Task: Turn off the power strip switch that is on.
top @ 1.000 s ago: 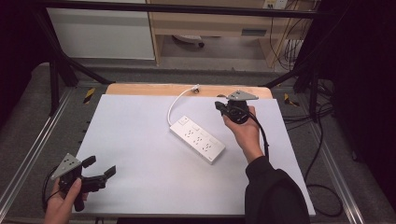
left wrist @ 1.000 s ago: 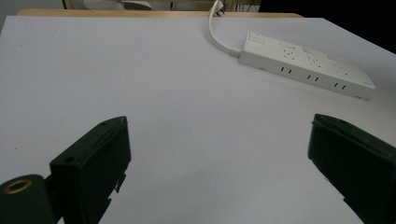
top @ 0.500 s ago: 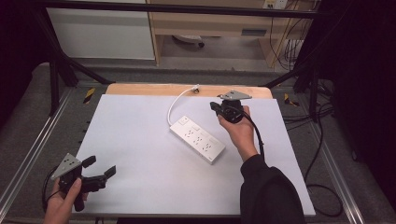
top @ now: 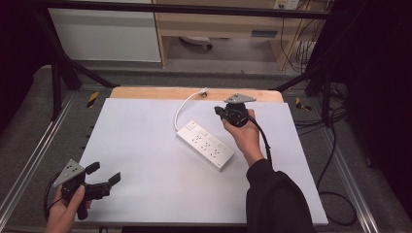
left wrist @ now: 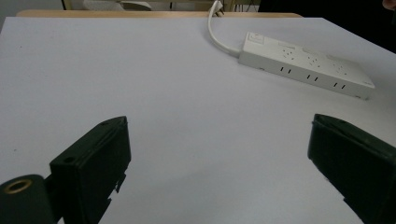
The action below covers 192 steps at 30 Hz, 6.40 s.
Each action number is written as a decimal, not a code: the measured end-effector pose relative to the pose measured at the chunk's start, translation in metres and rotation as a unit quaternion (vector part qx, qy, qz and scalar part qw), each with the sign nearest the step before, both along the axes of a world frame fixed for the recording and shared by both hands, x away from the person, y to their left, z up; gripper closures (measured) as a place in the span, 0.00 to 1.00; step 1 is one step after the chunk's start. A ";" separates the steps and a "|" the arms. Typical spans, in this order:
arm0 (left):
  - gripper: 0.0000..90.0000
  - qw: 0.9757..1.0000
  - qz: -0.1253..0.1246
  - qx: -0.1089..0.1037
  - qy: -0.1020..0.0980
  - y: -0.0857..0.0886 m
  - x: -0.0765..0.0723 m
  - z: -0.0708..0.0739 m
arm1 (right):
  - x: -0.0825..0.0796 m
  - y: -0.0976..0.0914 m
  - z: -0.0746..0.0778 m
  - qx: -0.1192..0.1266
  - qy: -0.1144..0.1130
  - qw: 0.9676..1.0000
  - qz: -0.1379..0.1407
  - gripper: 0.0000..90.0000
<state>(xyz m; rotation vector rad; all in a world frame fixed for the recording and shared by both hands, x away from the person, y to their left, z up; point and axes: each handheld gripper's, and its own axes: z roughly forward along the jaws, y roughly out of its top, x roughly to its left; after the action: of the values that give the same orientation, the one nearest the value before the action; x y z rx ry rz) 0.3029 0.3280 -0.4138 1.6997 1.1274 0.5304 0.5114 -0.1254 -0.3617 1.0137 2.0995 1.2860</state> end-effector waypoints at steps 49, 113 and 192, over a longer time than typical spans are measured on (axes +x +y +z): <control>0.06 1.000 -0.001 0.005 -0.004 0.000 0.000 0.000 | 0.017 0.026 -0.026 -0.033 0.036 0.999 0.010 1.00; 0.06 1.000 -0.003 0.005 -0.008 0.000 0.000 0.001 | 0.003 0.043 -0.060 -0.072 0.083 0.993 0.037 1.00; 0.06 1.000 -0.002 0.010 -0.009 -0.001 -0.001 0.001 | -0.002 0.040 -0.070 -0.072 0.088 0.993 0.034 1.00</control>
<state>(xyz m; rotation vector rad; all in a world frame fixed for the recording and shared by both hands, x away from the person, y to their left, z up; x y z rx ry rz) 0.3022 0.3274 -0.4128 1.7116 1.1086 0.5549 0.5098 -0.0852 -0.4312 1.0346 2.3410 1.0917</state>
